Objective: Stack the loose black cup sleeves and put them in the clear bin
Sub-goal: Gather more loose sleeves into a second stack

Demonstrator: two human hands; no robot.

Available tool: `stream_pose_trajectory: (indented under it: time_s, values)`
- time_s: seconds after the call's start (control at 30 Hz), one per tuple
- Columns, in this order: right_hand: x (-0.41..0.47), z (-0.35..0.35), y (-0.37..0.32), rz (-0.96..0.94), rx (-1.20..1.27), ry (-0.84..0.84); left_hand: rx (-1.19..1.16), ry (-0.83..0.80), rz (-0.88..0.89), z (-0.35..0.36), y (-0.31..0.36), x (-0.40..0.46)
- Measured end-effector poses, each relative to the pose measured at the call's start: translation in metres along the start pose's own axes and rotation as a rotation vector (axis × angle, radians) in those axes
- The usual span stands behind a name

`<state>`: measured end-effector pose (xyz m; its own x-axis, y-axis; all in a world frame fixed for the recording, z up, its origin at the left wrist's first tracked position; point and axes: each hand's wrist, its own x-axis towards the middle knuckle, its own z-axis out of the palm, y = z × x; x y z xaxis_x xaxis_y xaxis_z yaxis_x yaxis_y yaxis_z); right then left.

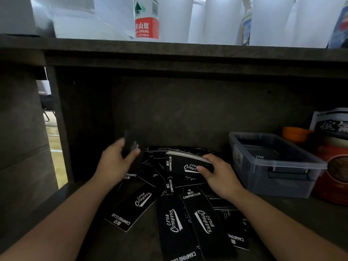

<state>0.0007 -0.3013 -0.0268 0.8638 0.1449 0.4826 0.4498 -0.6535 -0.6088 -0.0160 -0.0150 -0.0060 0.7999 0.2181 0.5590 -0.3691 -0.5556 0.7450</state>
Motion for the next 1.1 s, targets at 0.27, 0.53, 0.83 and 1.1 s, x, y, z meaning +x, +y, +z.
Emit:
stream_pose_trajectory:
  time_s: [0.27,0.53,0.83,1.1]
  values:
    - [-0.001,-0.004,-0.002,0.015,0.025,-0.036,0.285,-0.255,-0.179,0.007,-0.002,-0.007]
    - [-0.004,-0.009,-0.007,0.06,0.085,-0.072,0.133,-0.033,-0.055,0.007,0.004,-0.009]
    - [-0.004,-0.009,-0.006,0.078,0.083,-0.075,-0.3,0.111,-0.284,0.007,-0.001,-0.006]
    - [-0.002,-0.008,-0.003,0.084,0.082,-0.072,-0.723,0.126,-0.319,0.005,0.014,-0.005]
